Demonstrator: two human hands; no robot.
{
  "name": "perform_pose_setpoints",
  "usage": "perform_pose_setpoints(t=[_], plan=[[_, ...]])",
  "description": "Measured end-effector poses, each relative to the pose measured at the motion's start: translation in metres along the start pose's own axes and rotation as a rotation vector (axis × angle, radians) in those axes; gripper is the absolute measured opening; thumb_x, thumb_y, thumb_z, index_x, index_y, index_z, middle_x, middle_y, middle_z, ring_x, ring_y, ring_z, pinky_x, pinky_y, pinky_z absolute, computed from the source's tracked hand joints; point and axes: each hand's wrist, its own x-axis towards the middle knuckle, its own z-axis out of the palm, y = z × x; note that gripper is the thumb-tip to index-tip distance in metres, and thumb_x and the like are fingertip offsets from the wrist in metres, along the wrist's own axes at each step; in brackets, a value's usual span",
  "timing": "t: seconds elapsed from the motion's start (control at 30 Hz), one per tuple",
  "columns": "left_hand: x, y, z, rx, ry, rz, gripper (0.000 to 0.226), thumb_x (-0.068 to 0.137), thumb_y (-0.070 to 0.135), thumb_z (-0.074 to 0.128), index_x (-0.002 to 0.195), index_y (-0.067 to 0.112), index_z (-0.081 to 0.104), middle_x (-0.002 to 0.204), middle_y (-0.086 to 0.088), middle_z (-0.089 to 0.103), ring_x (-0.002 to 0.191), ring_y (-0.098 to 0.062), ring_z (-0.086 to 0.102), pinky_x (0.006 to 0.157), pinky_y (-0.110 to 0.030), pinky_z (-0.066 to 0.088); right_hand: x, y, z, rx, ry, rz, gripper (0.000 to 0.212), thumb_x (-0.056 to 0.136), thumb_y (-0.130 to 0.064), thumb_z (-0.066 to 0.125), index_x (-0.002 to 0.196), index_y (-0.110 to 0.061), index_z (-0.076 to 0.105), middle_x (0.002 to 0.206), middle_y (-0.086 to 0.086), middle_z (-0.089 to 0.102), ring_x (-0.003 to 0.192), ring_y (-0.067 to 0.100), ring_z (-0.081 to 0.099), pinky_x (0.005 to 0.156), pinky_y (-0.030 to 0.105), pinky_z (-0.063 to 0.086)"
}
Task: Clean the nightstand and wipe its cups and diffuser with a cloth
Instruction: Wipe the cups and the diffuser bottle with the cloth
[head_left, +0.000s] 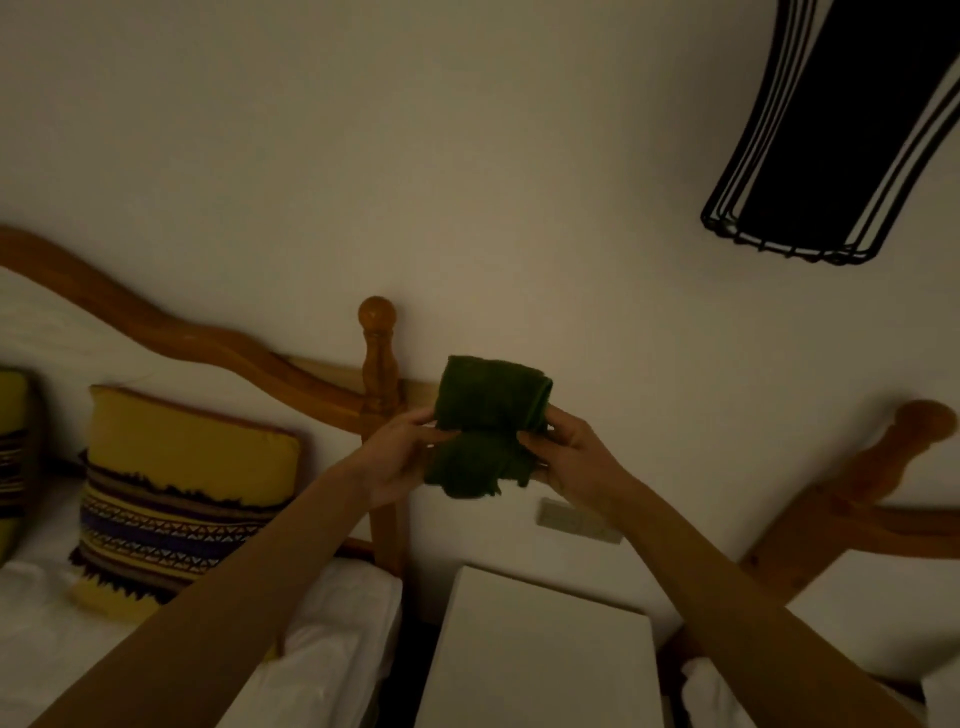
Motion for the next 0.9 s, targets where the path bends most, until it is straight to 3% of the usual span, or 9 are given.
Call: perform_pose_setpoints(t=[0.17,0.23,0.3,0.37,0.43,0.53,0.67,0.8,0.9], plan=[[0.0,0.01,0.005,-0.212,0.148,0.077,0.033,0.081,0.02,0.051,0.095,0.005,0.078,0.1,-0.017,0.071,0.09,-0.029,0.072,0.079,-0.041,0.06,0.005,-0.016,0.015,-0.096,-0.005,-0.094,0.057,0.1,0.011,0.034,0.09,-0.018,0.082,0.121,0.001,0.071,0.118,0.021,0.065,0.093,0.033,0.056],[0.0,0.016,0.001,-0.248,0.114,0.05,0.042,0.086,0.026,0.047,0.11,0.001,0.072,0.106,-0.018,0.069,0.095,-0.031,0.068,0.087,-0.041,0.053,0.008,-0.019,0.014,-0.088,-0.007,-0.083,0.058,0.098,0.012,0.033,0.084,-0.015,0.082,0.116,0.004,0.073,0.115,0.021,0.066,0.091,0.034,0.057],[-0.001,0.02,-0.002,-0.242,0.047,0.036,0.049,0.095,0.033,0.049,0.127,-0.002,0.061,0.117,-0.018,0.065,0.108,-0.033,0.063,0.096,-0.043,0.049,0.009,-0.023,0.015,-0.107,0.019,-0.078,0.043,0.103,-0.003,0.042,0.086,-0.014,0.08,0.114,0.006,0.073,0.112,0.02,0.067,0.087,0.037,0.059],[-0.002,0.021,-0.003,-0.158,-0.022,0.024,0.043,0.096,0.027,0.057,0.13,0.0,0.06,0.126,-0.018,0.064,0.119,-0.032,0.061,0.1,-0.042,0.051,0.012,-0.027,0.019,-0.226,0.072,-0.082,0.024,0.098,-0.027,0.06,0.09,-0.016,0.079,0.109,0.003,0.074,0.106,0.018,0.069,0.079,0.035,0.061],[-0.004,0.02,-0.003,-0.089,-0.077,-0.03,0.05,0.089,0.016,0.068,0.134,-0.001,0.055,0.133,-0.02,0.06,0.125,-0.033,0.058,0.099,-0.038,0.053,0.017,-0.029,0.024,-0.366,0.12,-0.117,0.017,0.084,-0.033,0.076,0.095,-0.02,0.077,0.104,0.0,0.074,0.101,0.019,0.071,0.074,0.035,0.063],[-0.009,0.018,-0.008,-0.077,-0.036,-0.087,0.074,0.073,0.016,0.084,0.137,0.0,0.05,0.137,-0.022,0.056,0.125,-0.035,0.058,0.095,-0.038,0.055,0.024,-0.03,0.028,-0.371,0.082,-0.18,0.042,0.083,-0.017,0.08,0.12,-0.031,0.069,0.121,-0.015,0.065,0.115,0.016,0.064,0.083,0.039,0.062],[-0.011,0.016,-0.019,-0.088,0.027,-0.076,0.069,0.076,0.026,0.081,0.138,0.014,0.053,0.138,-0.017,0.058,0.128,-0.037,0.056,0.107,-0.049,0.046,0.028,-0.025,0.024,-0.238,0.031,-0.086,0.085,0.081,-0.001,0.079,0.145,-0.041,0.042,0.131,-0.012,0.058,0.116,0.018,0.064,0.087,0.041,0.061],[-0.012,0.021,-0.021,0.195,0.075,-0.069,0.065,0.07,0.023,0.086,0.128,0.016,0.058,0.132,-0.014,0.063,0.12,-0.033,0.062,0.101,-0.054,0.05,0.033,-0.011,0.025,-0.259,0.047,-0.038,0.051,0.084,0.003,0.072,0.126,-0.025,0.061,0.12,0.006,0.071,0.11,0.025,0.068,0.087,0.036,0.06],[-0.016,0.027,-0.019,0.452,-0.059,-0.118,0.06,0.073,0.026,0.086,0.127,0.02,0.061,0.127,-0.007,0.068,0.117,-0.027,0.065,0.099,-0.051,0.052,0.035,-0.007,0.025,-0.02,0.021,0.053,0.035,0.083,0.006,0.068,0.108,-0.017,0.075,0.107,0.008,0.076,0.099,0.024,0.072,0.078,0.029,0.059]])
